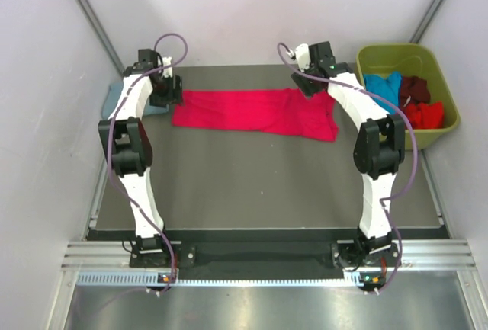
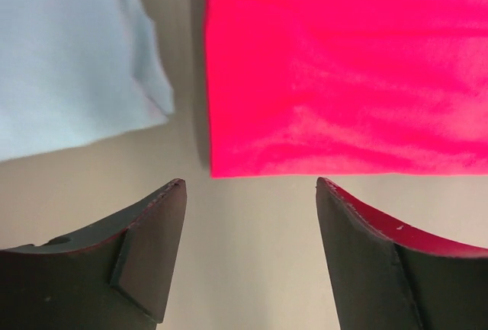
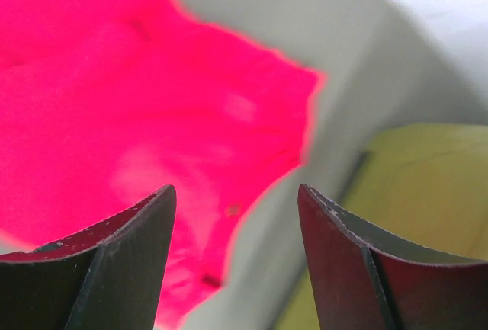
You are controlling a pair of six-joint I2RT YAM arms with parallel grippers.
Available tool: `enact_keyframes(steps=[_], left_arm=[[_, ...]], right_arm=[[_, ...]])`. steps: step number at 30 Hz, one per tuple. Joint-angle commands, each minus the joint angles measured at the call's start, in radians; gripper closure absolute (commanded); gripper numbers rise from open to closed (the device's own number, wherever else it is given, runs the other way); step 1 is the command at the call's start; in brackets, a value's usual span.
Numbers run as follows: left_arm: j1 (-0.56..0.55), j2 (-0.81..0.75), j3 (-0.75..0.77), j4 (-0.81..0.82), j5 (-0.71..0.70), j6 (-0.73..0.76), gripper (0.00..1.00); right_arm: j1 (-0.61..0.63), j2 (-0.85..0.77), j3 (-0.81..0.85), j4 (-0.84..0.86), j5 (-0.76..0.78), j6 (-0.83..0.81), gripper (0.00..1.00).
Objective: Fold and stack the t-shirts
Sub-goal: Fold the tshirt
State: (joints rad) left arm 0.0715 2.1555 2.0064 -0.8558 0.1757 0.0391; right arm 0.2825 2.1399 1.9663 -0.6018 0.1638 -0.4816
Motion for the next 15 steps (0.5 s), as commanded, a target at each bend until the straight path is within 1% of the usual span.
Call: enact_keyframes(steps=[1,2,3,6,9,13,15], left_arm=[[0.004,0.039,-0.06,0.015,0.054,-0.036,0.27],[0.004,0.065,-0.054,0.014,0.057,-0.038,0.28],[0.002,0.079,-0.037,0.012,0.053,-0.038,0.28],[0.002,0.125,0.006,0.006,0.025,-0.028,0.29],[0.002,0.161,0.031,0.008,-0.008,-0.021,0.29],[0.002,0.185,0.038,0.014,-0.019,-0.015,0.32],[0.001,0.19,0.037,0.017,-0.021,-0.015,0.42]], right_arm=[[-0.023,-0.045,-0.082,-0.101,-0.206,0.153,0.35],[-0.032,-0.035,-0.086,-0.113,-0.243,0.175,0.35],[-0.043,-0.014,-0.084,-0.125,-0.326,0.226,0.35],[-0.077,0.009,-0.09,-0.147,-0.427,0.293,0.35],[-0.1,0.034,-0.092,-0.159,-0.438,0.307,0.36],[-0.147,0.051,-0.121,-0.153,-0.391,0.302,0.37],[-0.16,0.051,-0.138,-0.153,-0.369,0.293,0.38]])
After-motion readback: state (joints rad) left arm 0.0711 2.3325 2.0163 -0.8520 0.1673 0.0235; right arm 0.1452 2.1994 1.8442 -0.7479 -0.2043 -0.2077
